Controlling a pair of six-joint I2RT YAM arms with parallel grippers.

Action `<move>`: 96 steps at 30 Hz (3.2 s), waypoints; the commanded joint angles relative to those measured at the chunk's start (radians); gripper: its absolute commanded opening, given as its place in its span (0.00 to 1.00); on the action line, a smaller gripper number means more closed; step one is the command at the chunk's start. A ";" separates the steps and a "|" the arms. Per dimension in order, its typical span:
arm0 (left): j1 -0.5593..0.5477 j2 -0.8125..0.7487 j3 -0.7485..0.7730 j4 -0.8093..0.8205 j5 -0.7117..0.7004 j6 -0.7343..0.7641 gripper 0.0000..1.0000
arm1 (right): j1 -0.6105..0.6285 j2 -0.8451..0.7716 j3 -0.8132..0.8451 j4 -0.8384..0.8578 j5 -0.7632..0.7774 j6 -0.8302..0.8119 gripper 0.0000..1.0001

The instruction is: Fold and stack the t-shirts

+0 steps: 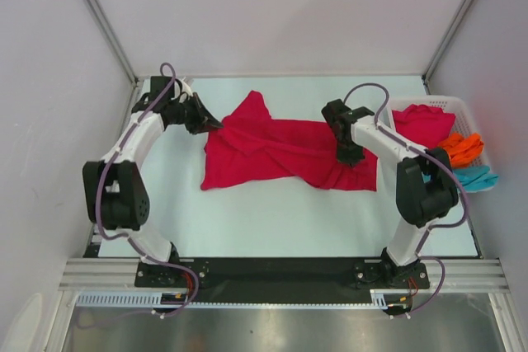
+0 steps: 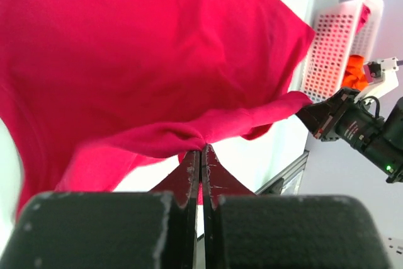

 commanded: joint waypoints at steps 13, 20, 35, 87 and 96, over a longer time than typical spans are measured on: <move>0.027 0.052 -0.009 0.058 0.042 0.000 1.00 | -0.070 0.120 0.051 0.075 -0.079 -0.129 0.47; 0.029 -0.095 -0.196 0.053 0.022 0.030 1.00 | -0.037 0.028 0.011 0.046 -0.067 -0.101 0.48; 0.027 -0.215 -0.431 0.104 -0.018 0.010 1.00 | 0.022 -0.073 -0.192 0.108 -0.116 -0.023 0.49; 0.030 -0.275 -0.558 0.131 -0.020 0.022 0.00 | 0.088 -0.260 -0.232 -0.101 0.036 0.072 0.00; 0.030 -0.294 -0.554 0.087 -0.079 0.048 0.46 | 0.099 -0.287 -0.204 -0.152 0.007 0.109 0.00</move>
